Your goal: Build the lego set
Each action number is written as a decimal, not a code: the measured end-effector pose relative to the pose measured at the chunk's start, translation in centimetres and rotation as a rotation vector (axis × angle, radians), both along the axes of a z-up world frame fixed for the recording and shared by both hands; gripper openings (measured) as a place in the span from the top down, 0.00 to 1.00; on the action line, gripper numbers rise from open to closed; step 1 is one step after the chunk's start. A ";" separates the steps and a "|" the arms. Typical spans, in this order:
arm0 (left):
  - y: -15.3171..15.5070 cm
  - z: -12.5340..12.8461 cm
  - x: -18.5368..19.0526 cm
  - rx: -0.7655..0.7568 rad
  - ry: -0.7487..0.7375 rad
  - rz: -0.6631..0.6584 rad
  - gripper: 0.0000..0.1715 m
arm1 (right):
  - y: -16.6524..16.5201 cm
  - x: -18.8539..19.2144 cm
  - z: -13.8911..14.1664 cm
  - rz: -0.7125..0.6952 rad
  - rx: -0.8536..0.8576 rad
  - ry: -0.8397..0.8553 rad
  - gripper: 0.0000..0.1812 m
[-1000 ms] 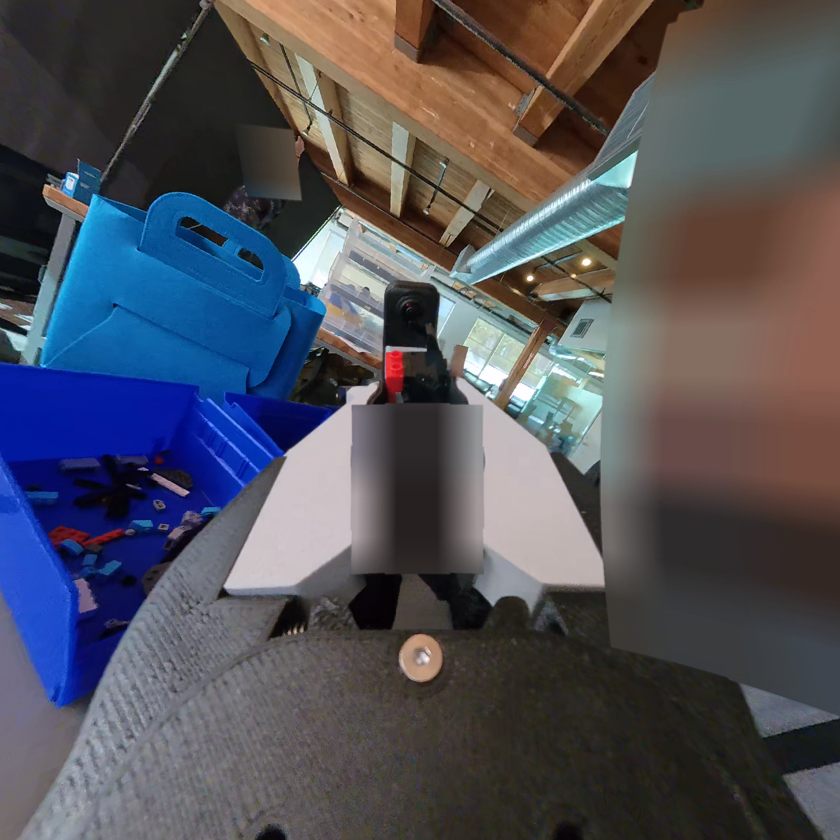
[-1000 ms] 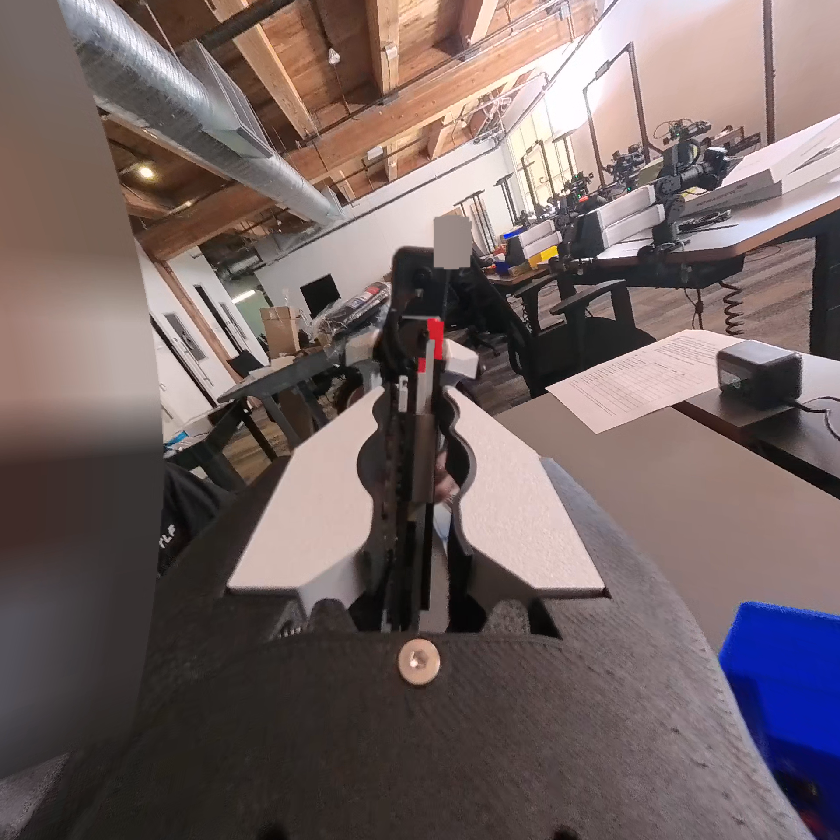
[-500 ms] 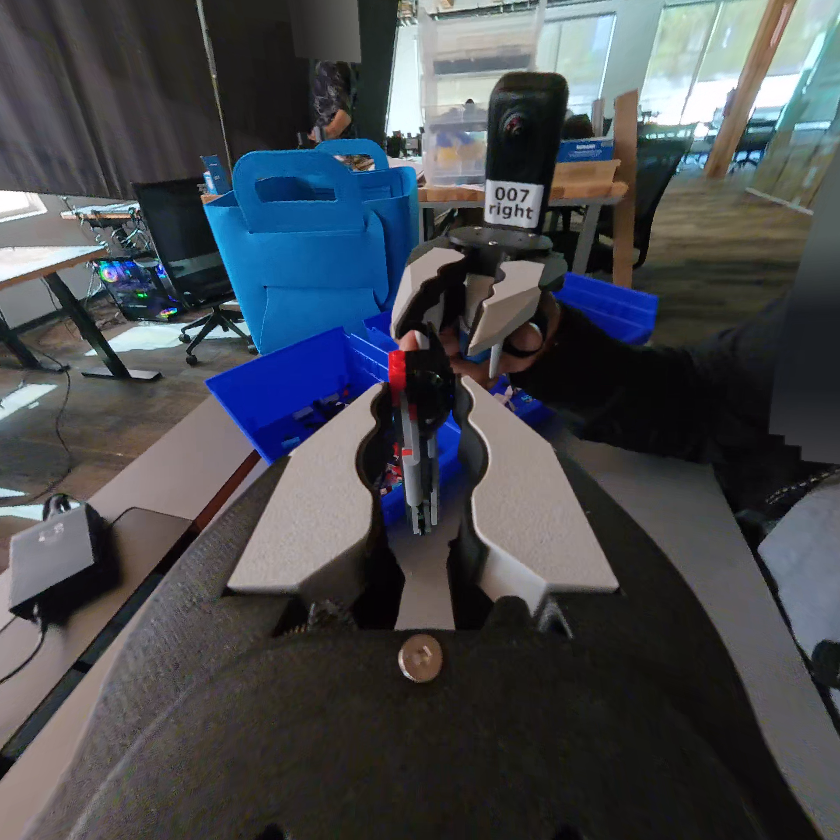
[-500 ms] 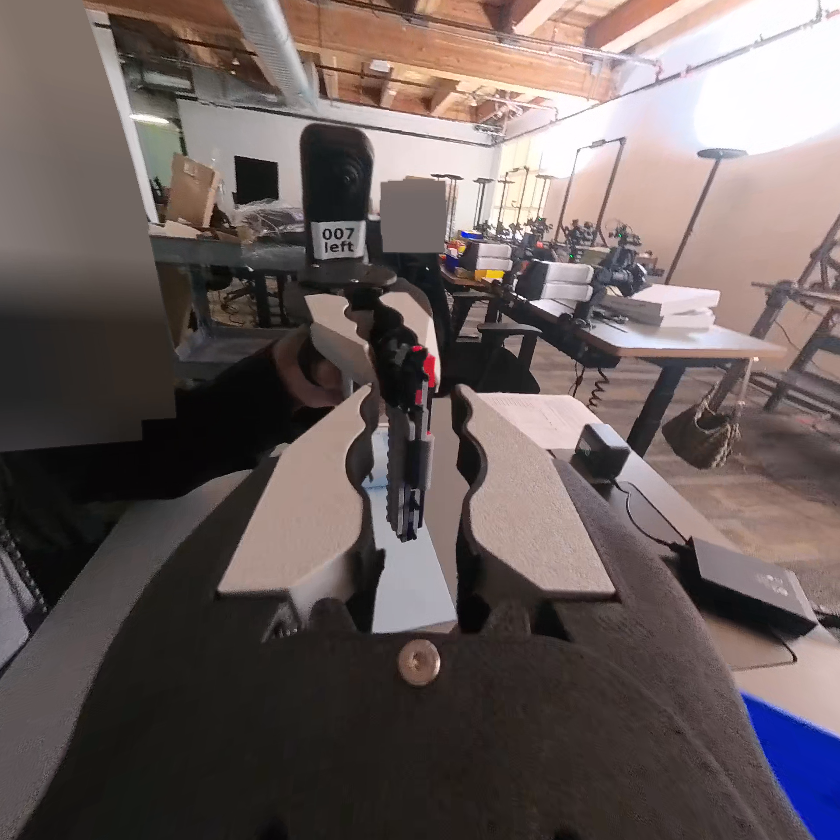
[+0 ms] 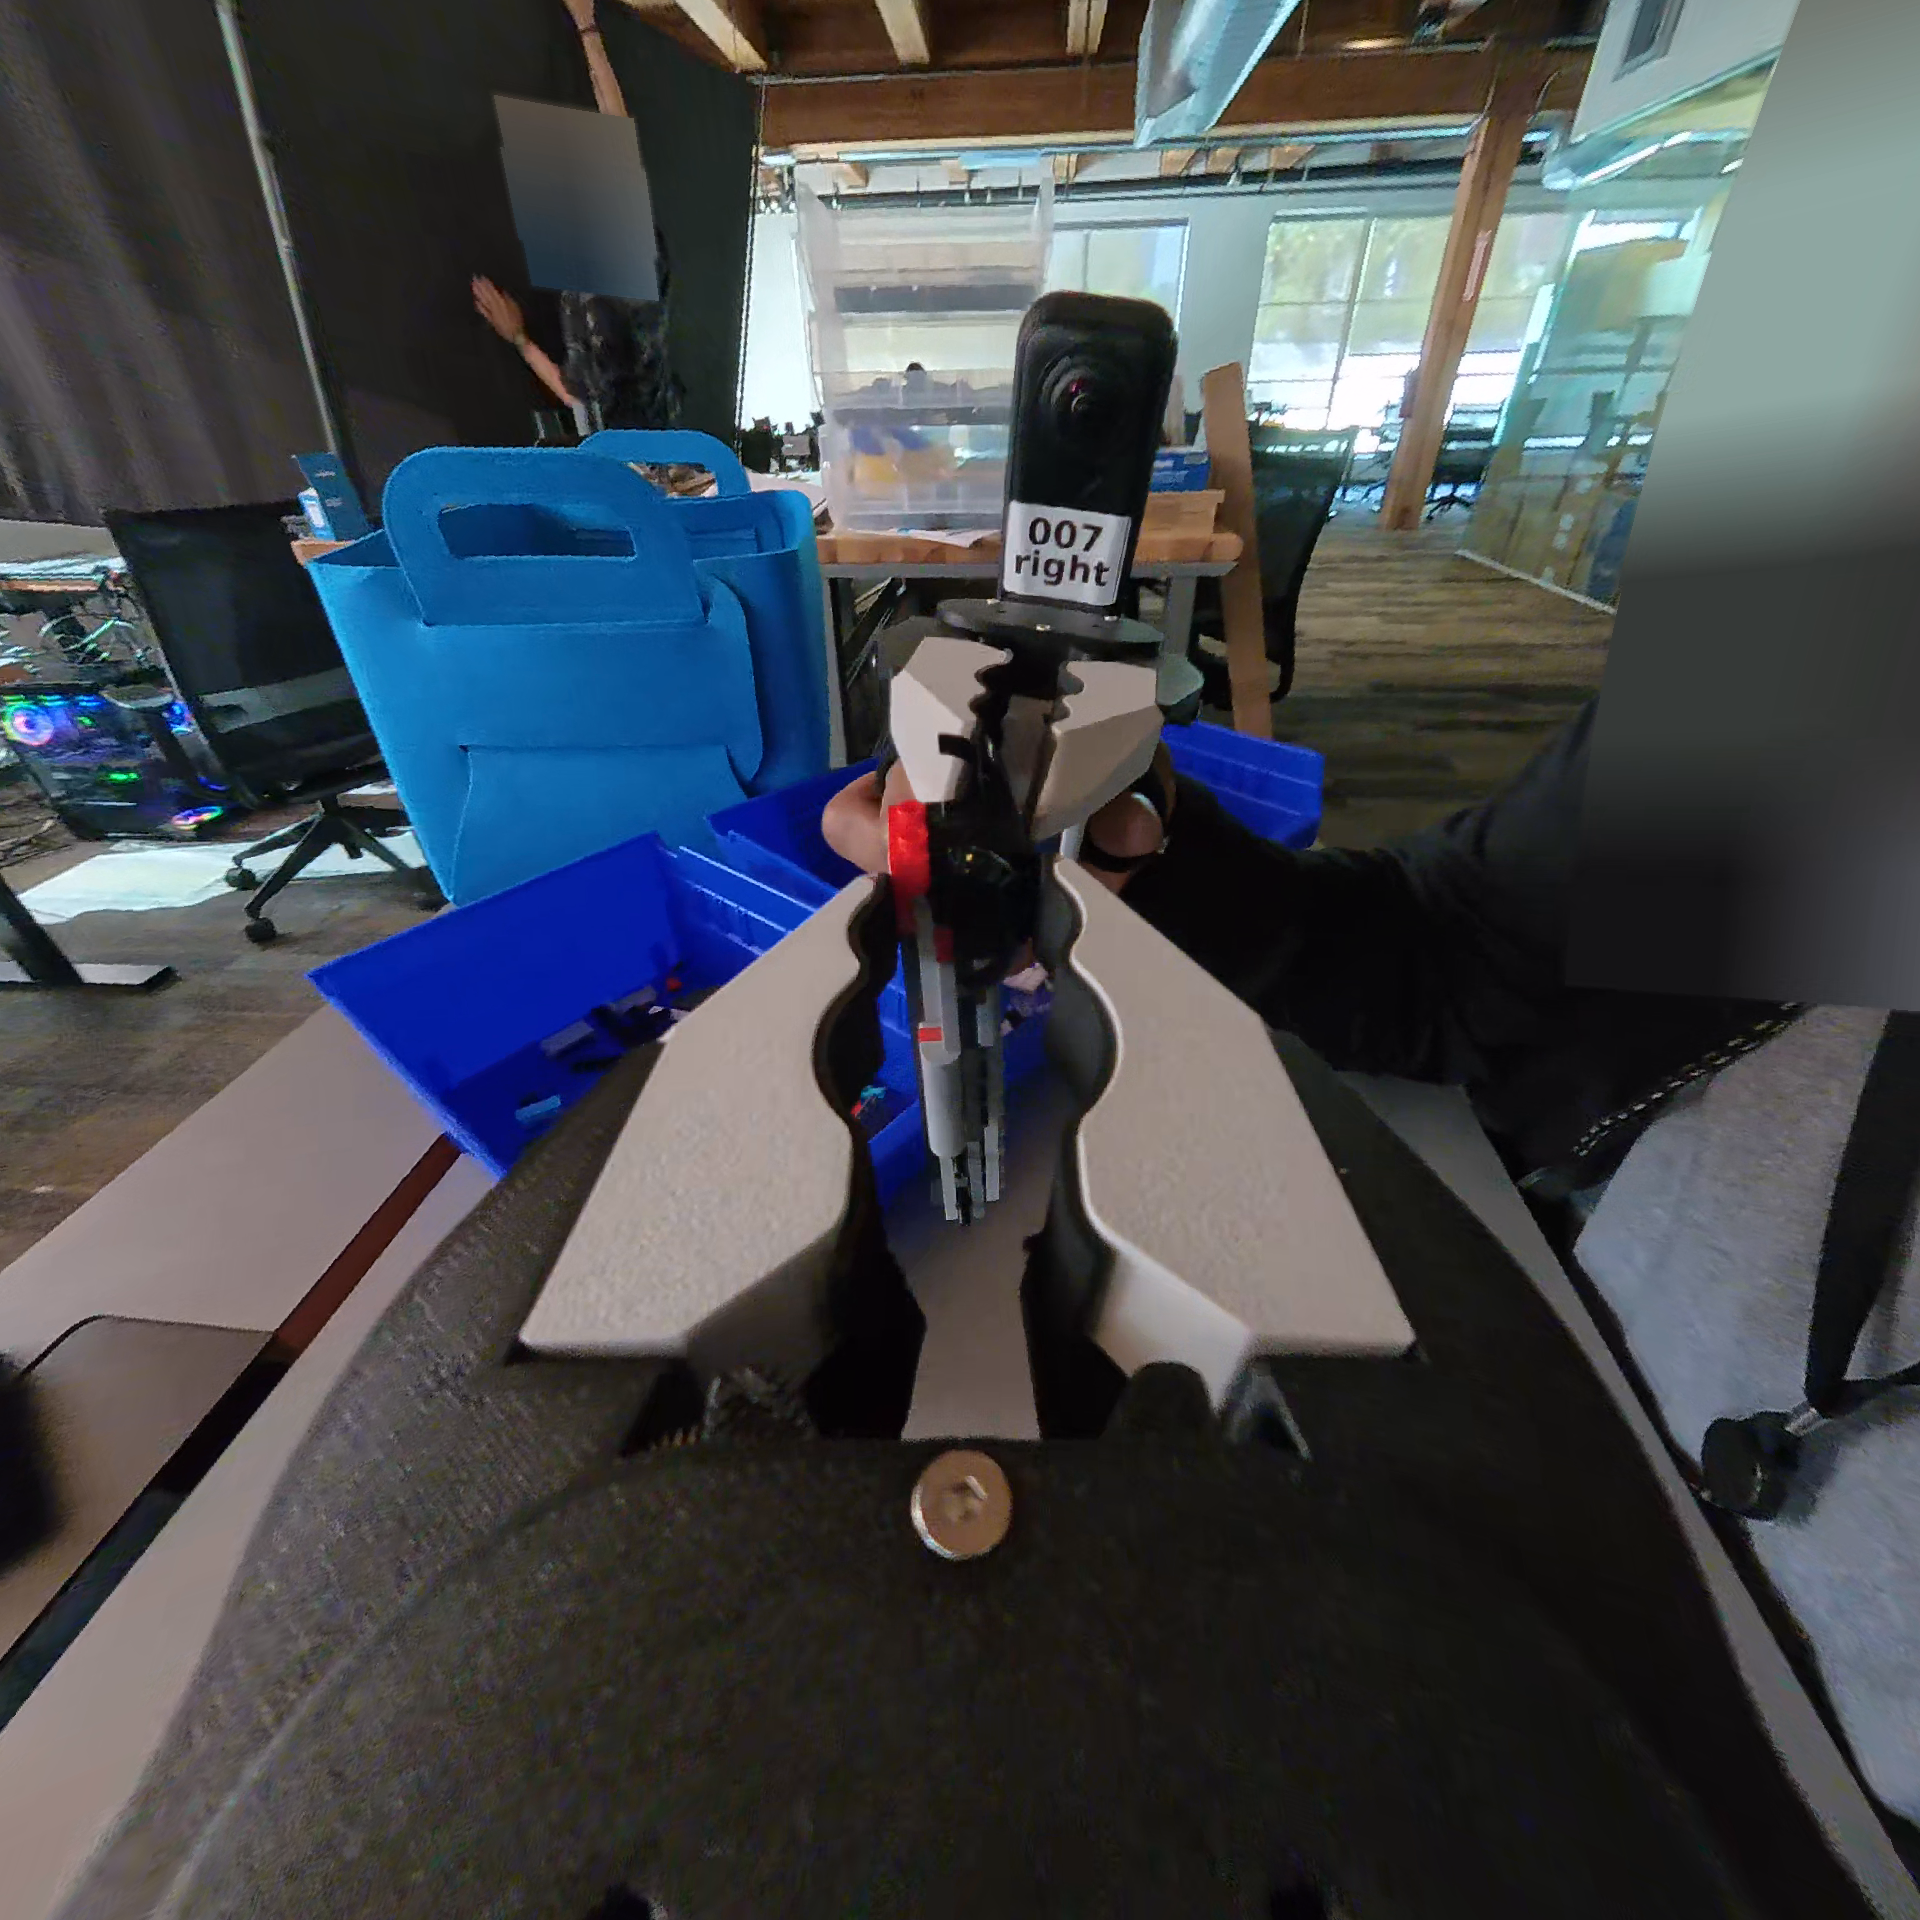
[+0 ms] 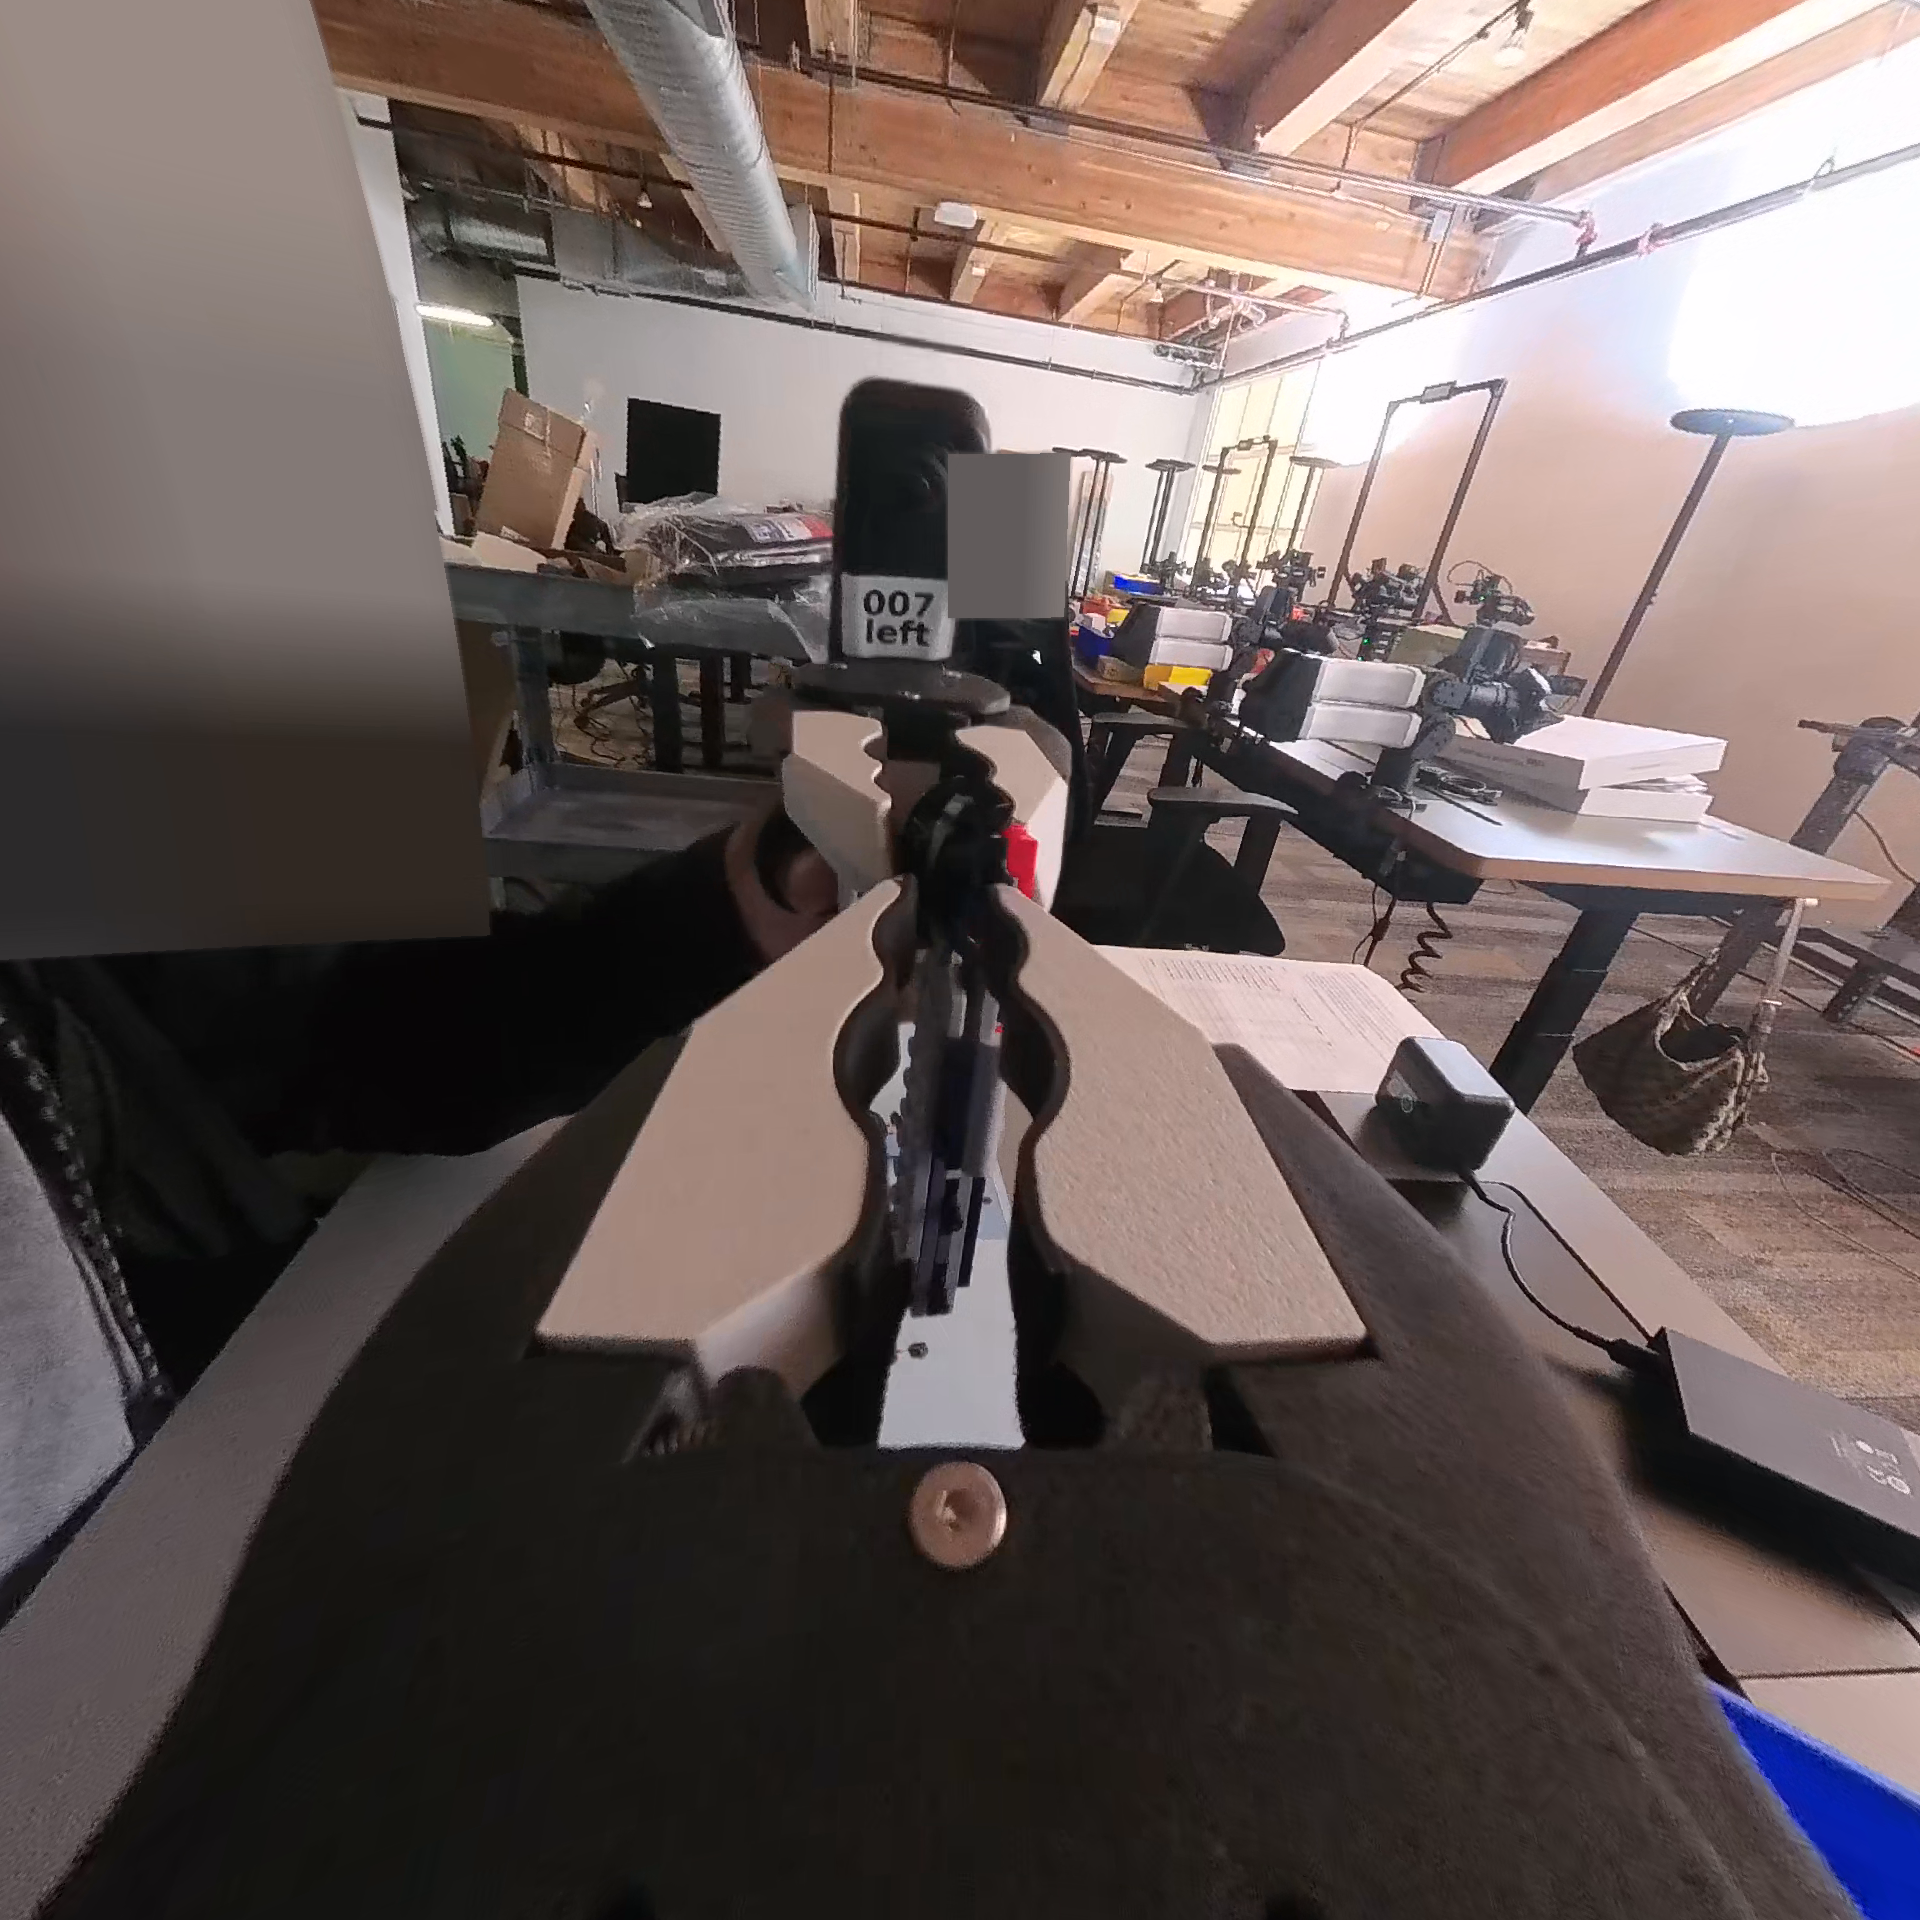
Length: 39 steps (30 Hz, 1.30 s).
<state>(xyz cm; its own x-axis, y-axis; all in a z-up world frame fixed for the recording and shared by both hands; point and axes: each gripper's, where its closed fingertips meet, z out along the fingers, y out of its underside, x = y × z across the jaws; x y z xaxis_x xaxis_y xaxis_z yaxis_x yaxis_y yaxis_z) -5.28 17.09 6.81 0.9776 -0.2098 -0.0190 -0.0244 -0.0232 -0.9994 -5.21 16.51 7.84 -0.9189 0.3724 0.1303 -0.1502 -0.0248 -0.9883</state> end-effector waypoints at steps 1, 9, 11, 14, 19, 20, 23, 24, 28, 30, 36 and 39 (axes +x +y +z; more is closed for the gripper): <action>0.0 0.0 0.0 0.006 -0.008 -0.009 0.85 | 0.0 0.1 0.1 0.002 -0.004 -0.002 0.93; 0.0 0.0 0.5 0.032 -0.019 -0.054 0.85 | -0.5 0.3 0.2 0.001 0.001 -0.014 0.94; 0.0 0.1 0.6 0.037 -0.016 -0.057 0.85 | -0.6 0.5 0.3 0.009 -0.004 -0.015 0.95; -0.1 0.2 0.7 0.042 -0.002 -0.056 0.85 | -0.7 0.7 0.4 0.028 -0.019 -0.015 0.95; -0.1 0.3 1.1 0.040 0.013 -0.064 0.85 | -0.8 1.0 0.5 0.069 -0.042 -0.025 0.96; -0.1 0.2 1.0 0.037 0.016 -0.057 0.85 | -0.8 1.0 0.5 0.069 -0.041 -0.034 0.96; -0.1 0.2 1.0 0.036 0.013 -0.058 0.85 | -0.8 0.9 0.4 0.073 -0.045 -0.043 0.96; -0.1 0.2 0.9 0.037 0.010 -0.059 0.85 | -0.8 0.9 0.4 0.075 -0.048 -0.048 0.96; -0.1 0.1 0.8 0.038 0.001 -0.062 0.85 | -0.8 0.8 0.4 0.085 -0.059 -0.068 0.97; -0.1 0.1 0.8 0.039 -0.007 -0.063 0.85 | -0.8 0.7 0.4 0.092 -0.070 -0.080 0.97; 0.3 -0.1 -0.2 0.017 -0.109 -0.017 0.85 | -0.2 -0.4 0.1 0.032 -0.084 -0.114 0.93; 0.2 -0.9 -1.0 -0.006 -0.266 0.039 0.85 | 1.0 -1.0 -1.0 -0.032 -0.077 -0.173 0.78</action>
<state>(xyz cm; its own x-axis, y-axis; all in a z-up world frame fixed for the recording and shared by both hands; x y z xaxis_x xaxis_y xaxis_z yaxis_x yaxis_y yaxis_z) -6.29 17.25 5.91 0.9554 -0.1716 0.2403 0.2397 -0.0250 -0.9705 -6.16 17.47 6.86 -0.9127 0.4043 -0.0586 0.0197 -0.0997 -0.9948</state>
